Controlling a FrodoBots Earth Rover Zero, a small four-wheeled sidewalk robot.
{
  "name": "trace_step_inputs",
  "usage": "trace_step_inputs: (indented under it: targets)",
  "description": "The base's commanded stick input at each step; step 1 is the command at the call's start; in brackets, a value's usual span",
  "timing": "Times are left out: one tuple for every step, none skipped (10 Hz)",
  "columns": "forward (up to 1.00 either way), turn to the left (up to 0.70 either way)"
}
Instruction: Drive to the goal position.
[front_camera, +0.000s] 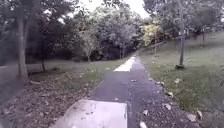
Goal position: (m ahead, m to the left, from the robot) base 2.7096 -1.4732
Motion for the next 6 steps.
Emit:
trace_step_inputs:
  targets:
    - [0.0,-0.59]
    - [0.0,-0.15]
    - [0.0,0.0]
    - [0.0,0.0]
    - [0.0,0.0]
    - [0.0,0.0]
